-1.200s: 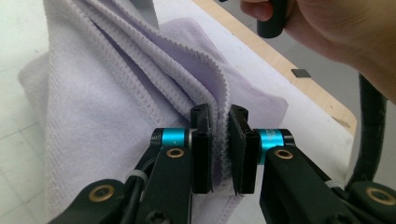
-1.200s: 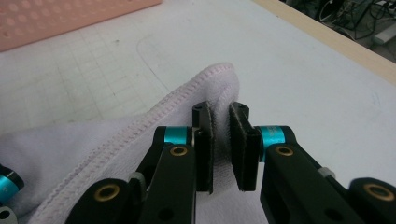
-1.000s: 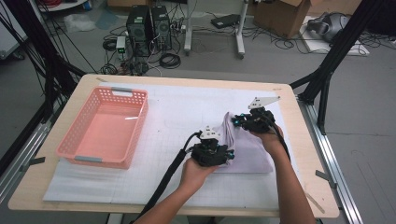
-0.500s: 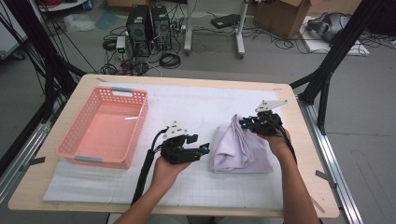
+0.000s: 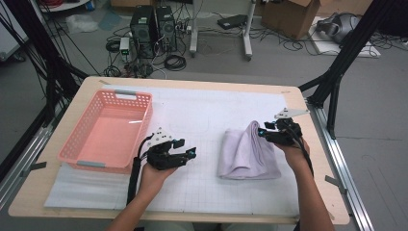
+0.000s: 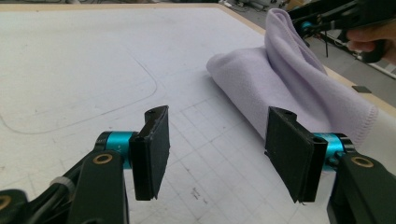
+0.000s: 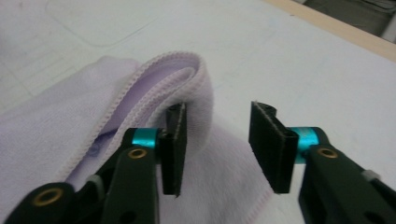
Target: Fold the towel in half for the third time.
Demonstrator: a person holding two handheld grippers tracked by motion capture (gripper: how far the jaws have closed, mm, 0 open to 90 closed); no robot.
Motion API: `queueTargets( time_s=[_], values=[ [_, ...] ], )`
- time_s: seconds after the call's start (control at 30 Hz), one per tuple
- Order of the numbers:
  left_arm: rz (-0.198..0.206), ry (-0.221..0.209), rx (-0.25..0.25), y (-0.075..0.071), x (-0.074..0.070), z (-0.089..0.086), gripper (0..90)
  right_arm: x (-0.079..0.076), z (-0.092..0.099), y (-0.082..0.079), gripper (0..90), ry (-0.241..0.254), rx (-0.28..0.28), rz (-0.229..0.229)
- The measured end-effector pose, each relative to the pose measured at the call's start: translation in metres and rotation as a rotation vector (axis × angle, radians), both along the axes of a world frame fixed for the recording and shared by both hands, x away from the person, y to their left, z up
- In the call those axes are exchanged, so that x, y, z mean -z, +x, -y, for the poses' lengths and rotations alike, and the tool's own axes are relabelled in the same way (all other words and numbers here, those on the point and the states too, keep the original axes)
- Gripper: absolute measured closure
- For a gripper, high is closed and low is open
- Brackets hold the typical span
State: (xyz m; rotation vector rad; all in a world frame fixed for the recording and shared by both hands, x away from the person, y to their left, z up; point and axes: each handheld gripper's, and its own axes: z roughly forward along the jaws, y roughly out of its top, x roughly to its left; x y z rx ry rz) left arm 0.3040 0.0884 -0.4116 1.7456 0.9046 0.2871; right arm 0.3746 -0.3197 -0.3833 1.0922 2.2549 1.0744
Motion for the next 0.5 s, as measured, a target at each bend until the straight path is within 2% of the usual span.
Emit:
queueTargets(
  time_s=[0.07, 0.13, 0.17, 0.3, 0.33, 0.43, 0.5],
  values=[
    [0.003, -0.002, 0.001, 0.0, 0.001, -0.001, 40.4, -0.004, 0.006, -0.01, 51.1, 0.03, 0.048, -0.01],
    [0.009, 0.002, 0.007, 0.0, 0.003, -0.004, 40.4, -0.006, 0.009, -0.023, 51.5, 0.074, 0.047, -0.001],
    [0.012, 0.001, 0.007, 0.0, 0.003, -0.005, 40.4, -0.006, 0.008, -0.03, 51.8, 0.078, 0.05, -0.006],
    [0.02, -0.003, 0.012, 0.0, 0.004, -0.008, 40.4, 0.009, 0.001, -0.055, 51.9, 0.052, 0.019, -0.03],
    [0.024, -0.001, 0.016, 0.0, 0.004, -0.009, 40.4, 0.013, -0.001, -0.06, 50.5, 0.055, 0.017, -0.042],
    [0.031, 0.0, 0.02, -0.001, 0.004, -0.009, 40.4, 0.022, -0.006, -0.071, 46.7, 0.105, 0.016, -0.058],
    [0.031, 0.004, 0.024, -0.001, 0.004, -0.01, 40.4, 0.028, -0.011, -0.075, 48.4, 0.103, 0.016, -0.078]
  ],
)
